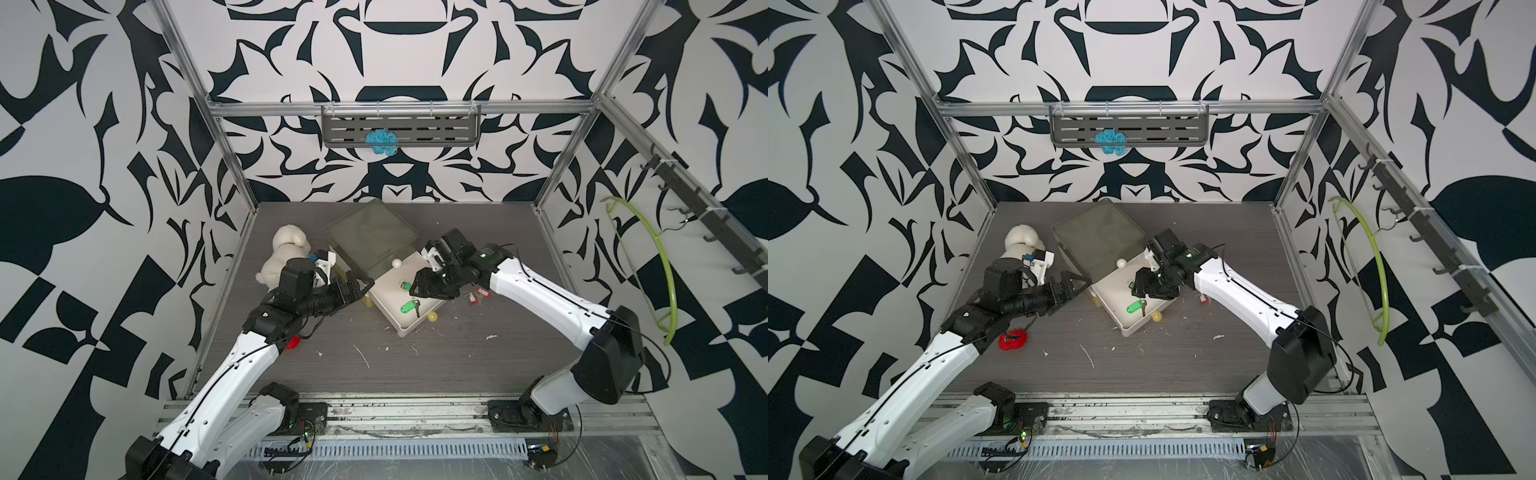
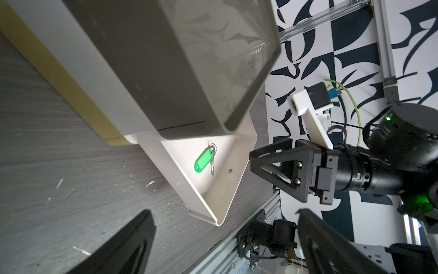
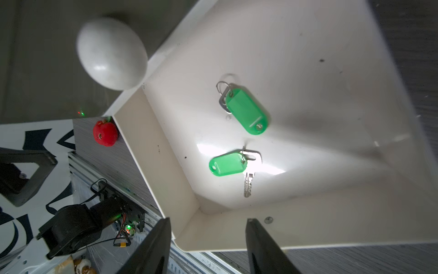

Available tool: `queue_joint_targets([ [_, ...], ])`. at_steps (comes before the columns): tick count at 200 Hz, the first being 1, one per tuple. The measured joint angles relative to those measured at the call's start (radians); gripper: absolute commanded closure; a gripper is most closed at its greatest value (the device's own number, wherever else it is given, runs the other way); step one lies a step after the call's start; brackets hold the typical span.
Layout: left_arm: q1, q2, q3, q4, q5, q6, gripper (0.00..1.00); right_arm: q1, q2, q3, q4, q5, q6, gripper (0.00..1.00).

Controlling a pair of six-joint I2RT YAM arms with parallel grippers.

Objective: Take the keys out of the drawer
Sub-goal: Pick up the key from the drawer.

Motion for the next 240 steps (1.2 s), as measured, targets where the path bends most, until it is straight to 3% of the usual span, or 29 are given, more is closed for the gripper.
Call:
queue_joint_targets([
  [85,-0.13,-0.022,-0.033,0.004,-0.046,-0.034,0.01,0.024,0.082,0.009,-0.024,0.047,-0.024,0.63],
  [240,-0.134,-0.026,-0.032,-0.02,-0.072,0.014,0.01,0.024,0.177,0.045,-0.011,0.103,-0.03,0.71],
])
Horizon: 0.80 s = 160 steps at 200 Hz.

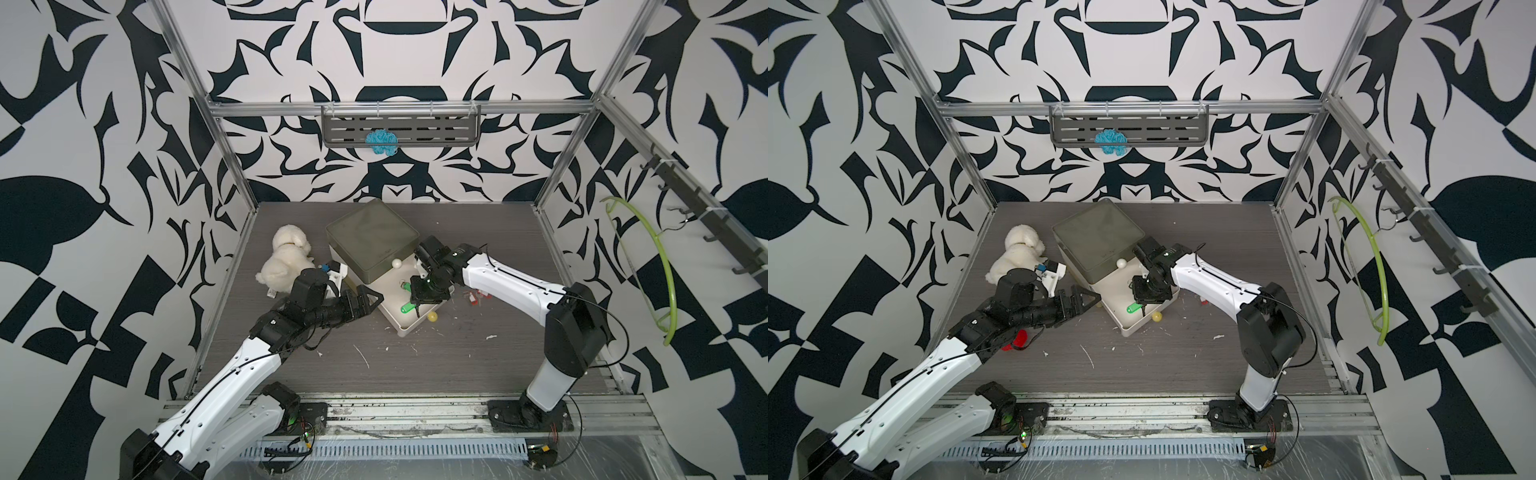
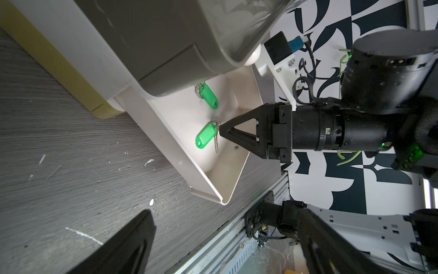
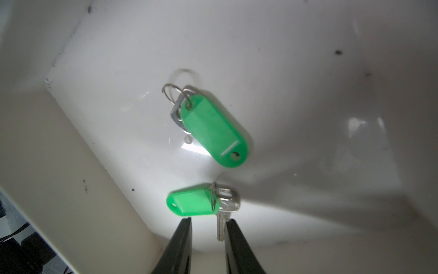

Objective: Take the keys out of the drawer
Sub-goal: Pick up the key from the drawer.

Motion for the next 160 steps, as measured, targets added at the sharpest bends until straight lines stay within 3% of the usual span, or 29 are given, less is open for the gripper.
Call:
queue_joint_targets([
  [160,0.0,-0.022,0.0,-0.034,-0.022,0.029,0.01,0.0,0.039,0.014,0.013,0.019,0.001,0.86],
])
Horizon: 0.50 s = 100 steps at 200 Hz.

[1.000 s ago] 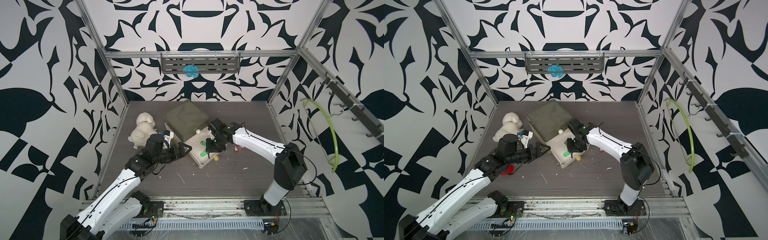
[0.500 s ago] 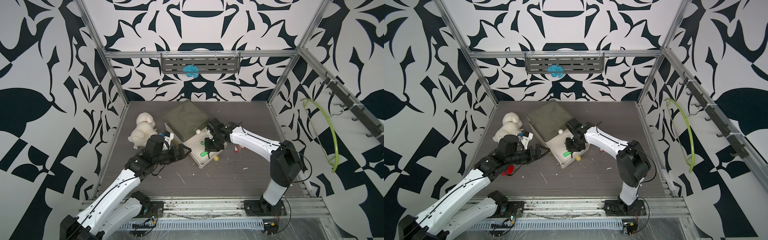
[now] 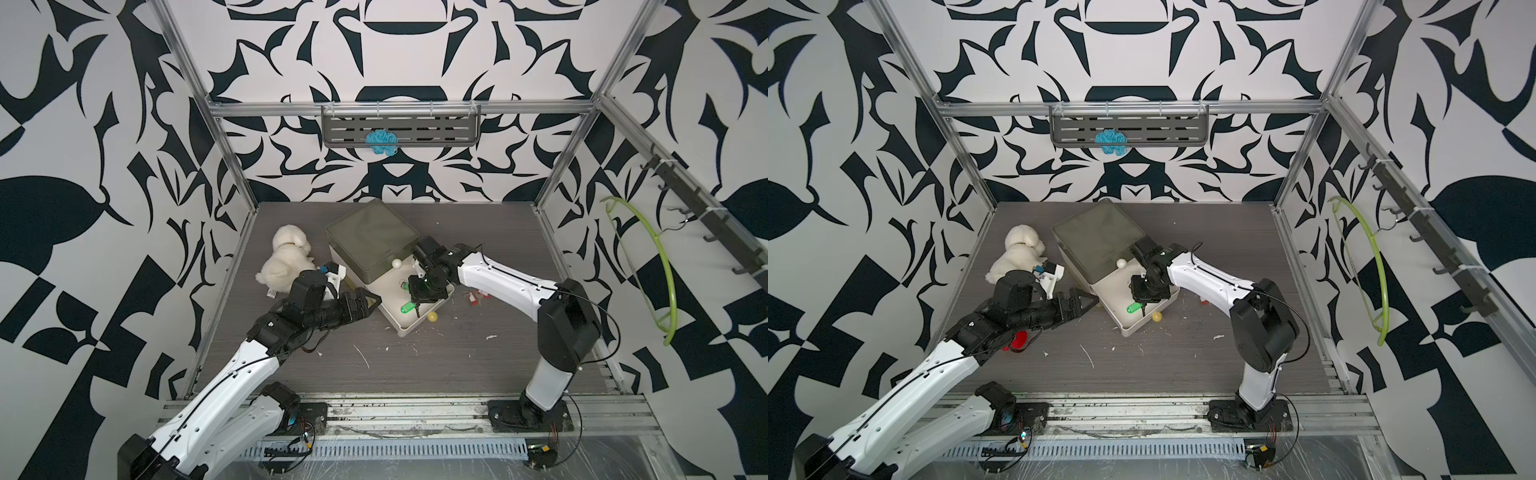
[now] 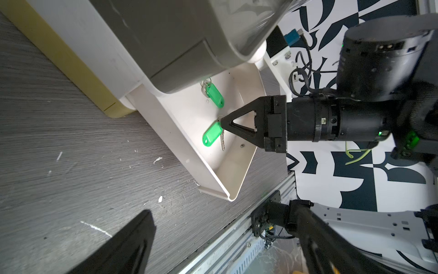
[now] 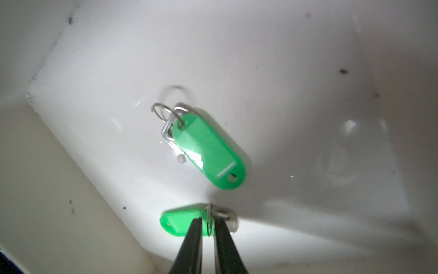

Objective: Take the keys out of the drawer
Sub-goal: Pick up the key from the drawer.

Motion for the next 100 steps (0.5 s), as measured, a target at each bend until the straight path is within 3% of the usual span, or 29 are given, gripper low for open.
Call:
queue_joint_targets([
  [62,0.0,-0.001,0.0,0.0,0.0,0.0,0.01,0.0,0.0,0.013,0.002,0.003,-0.003,0.99],
  [100,0.0,-0.007,0.0,0.0,-0.003,0.0,0.01,0.001,0.0,0.024,0.001,0.01,-0.003,1.0],
])
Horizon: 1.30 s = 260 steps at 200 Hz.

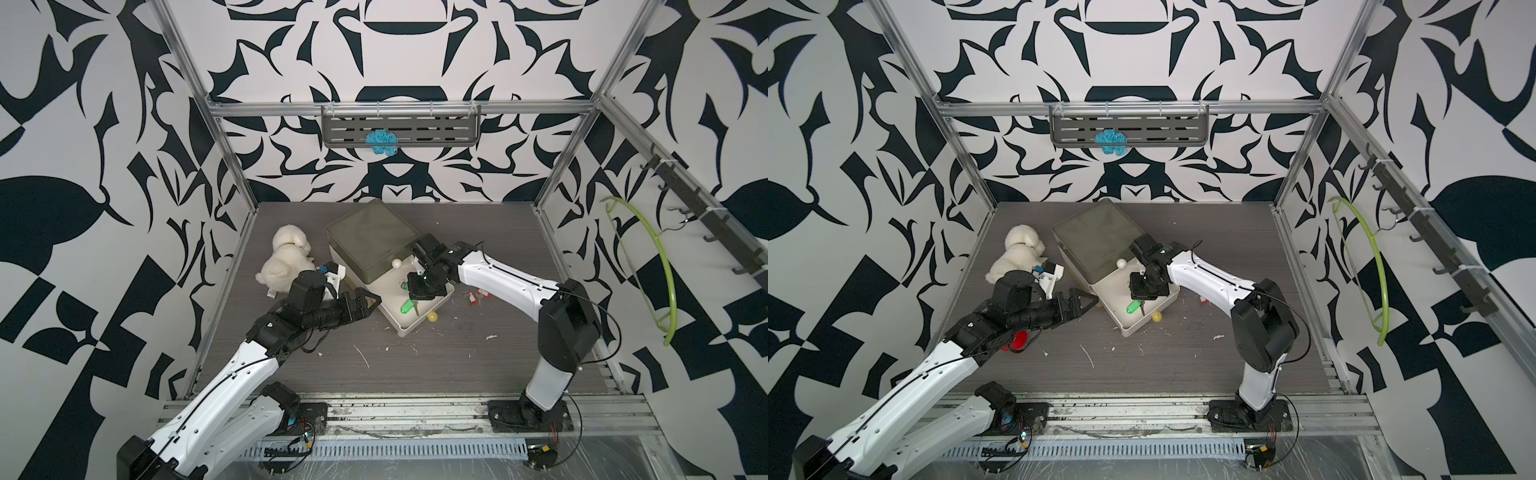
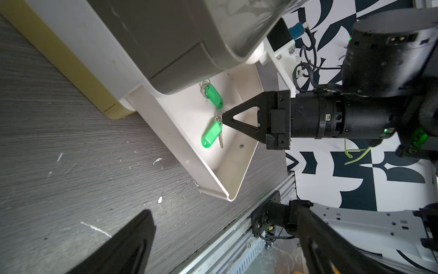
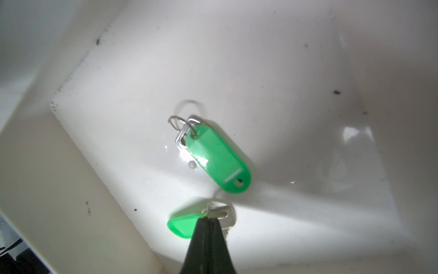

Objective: Take the keys out of the drawer
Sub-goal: Pick up the key from the drawer, then place the key at the center of the board.

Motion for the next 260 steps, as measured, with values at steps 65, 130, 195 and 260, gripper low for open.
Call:
queue_joint_targets([
  [65,0.0,0.001,0.01,0.006,-0.005,0.014,0.01,0.0,-0.047,0.01,-0.003,0.008,0.0,1.0],
  [130,0.0,0.016,0.04,0.052,-0.015,0.038,0.01,0.0,-0.12,0.026,-0.006,0.007,0.0,1.0],
  [195,0.0,0.103,0.146,0.087,0.013,0.042,0.01,0.0,-0.195,0.063,-0.014,0.007,-0.005,1.0],
  [260,-0.011,0.162,0.189,0.158,0.014,0.057,0.01,-0.014,-0.295,0.084,-0.041,0.019,-0.016,1.0],
])
